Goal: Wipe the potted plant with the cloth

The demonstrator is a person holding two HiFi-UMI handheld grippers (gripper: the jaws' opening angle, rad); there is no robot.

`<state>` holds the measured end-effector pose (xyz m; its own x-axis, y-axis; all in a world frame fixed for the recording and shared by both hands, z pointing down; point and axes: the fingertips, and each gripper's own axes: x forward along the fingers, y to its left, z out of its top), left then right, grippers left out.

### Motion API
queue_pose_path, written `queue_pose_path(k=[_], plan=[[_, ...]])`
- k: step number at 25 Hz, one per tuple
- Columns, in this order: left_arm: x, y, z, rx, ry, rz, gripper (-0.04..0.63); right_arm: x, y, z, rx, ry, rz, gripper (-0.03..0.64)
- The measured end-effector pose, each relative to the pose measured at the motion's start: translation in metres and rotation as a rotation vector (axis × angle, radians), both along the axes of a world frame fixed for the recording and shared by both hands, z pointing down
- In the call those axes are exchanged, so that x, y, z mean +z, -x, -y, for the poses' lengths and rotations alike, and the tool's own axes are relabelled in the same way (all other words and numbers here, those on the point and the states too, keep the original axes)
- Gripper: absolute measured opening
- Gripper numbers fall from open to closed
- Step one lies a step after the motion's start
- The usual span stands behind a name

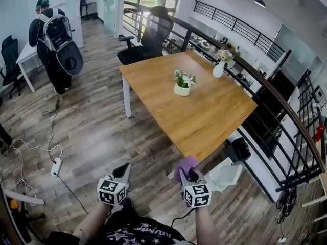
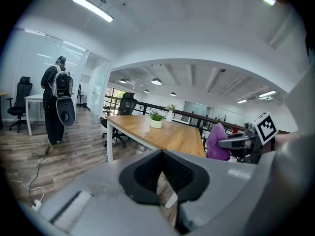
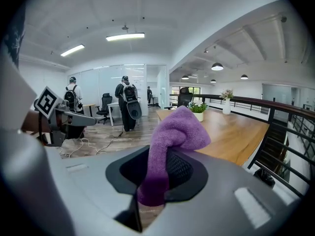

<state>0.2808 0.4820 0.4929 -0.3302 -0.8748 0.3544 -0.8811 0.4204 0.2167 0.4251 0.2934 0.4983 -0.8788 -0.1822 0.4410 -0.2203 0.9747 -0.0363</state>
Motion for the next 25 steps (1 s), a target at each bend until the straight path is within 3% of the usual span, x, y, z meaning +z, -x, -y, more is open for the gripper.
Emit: queue_pose_path(k=[14, 19, 25], plan=[[0.009, 0.144, -0.023, -0.026, -0.019, -0.050, 0.002, -0.004, 0.159, -0.011, 0.013, -0.023, -0.005, 0.087], [0.021, 0.164, -0.022, -0.012, -0.008, -0.074, 0.002, 0.007, 0.176, -0.022, -0.009, -0.019, -0.042, 0.087], [0.035, 0.181, -0.006, -0.031, 0.012, -0.092, 0.002, 0.026, 0.188, 0.009, 0.020, 0.007, -0.060, 0.087]])
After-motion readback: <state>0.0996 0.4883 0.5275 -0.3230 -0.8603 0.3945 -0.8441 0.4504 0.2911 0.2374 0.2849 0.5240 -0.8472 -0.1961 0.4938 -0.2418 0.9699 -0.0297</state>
